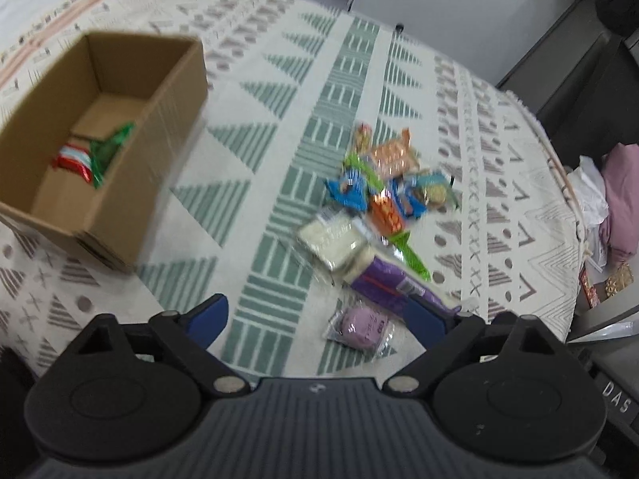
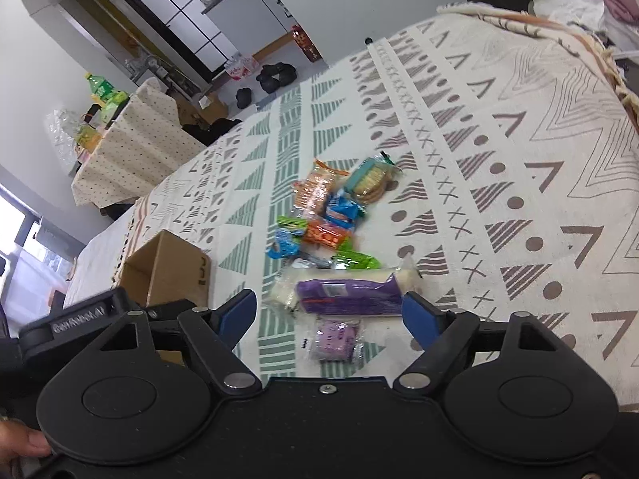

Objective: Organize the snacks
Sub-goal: 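Grasp the pink round pastry with the left tool while the right tool grasps the purple bar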

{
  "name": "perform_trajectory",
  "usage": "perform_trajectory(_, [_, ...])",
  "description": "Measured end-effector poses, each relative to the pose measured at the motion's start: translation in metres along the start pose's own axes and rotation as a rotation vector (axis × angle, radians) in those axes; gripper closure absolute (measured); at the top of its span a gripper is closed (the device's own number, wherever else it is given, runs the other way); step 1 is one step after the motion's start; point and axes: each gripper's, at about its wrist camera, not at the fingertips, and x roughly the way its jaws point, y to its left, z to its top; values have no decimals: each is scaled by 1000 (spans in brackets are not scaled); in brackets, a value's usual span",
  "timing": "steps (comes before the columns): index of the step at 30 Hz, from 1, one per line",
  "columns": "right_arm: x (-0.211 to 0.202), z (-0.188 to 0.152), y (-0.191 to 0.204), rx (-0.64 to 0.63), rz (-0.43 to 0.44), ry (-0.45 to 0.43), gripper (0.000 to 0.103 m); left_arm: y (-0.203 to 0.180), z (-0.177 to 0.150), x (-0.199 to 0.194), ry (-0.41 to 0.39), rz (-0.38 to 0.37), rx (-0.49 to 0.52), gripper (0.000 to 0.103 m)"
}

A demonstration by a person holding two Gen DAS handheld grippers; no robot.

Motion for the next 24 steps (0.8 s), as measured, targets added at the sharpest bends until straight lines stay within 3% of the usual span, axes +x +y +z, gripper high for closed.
perform_trajectory(3, [8,4,-8,-7,6,17,26,-4,-4,18,43,0,-12,16])
perform_trajectory(13, [43,20,-34,-37,54,88,29,-20,-12,68,121,22,-11,19])
perform_trajectory(16, [55,22,-42,-27,69,113,26,-24,-14,81,144,61,5,21])
perform_trajectory(24, [83,23,-43,-92,82,170,17,-24,-21,95,139,39,-20,29])
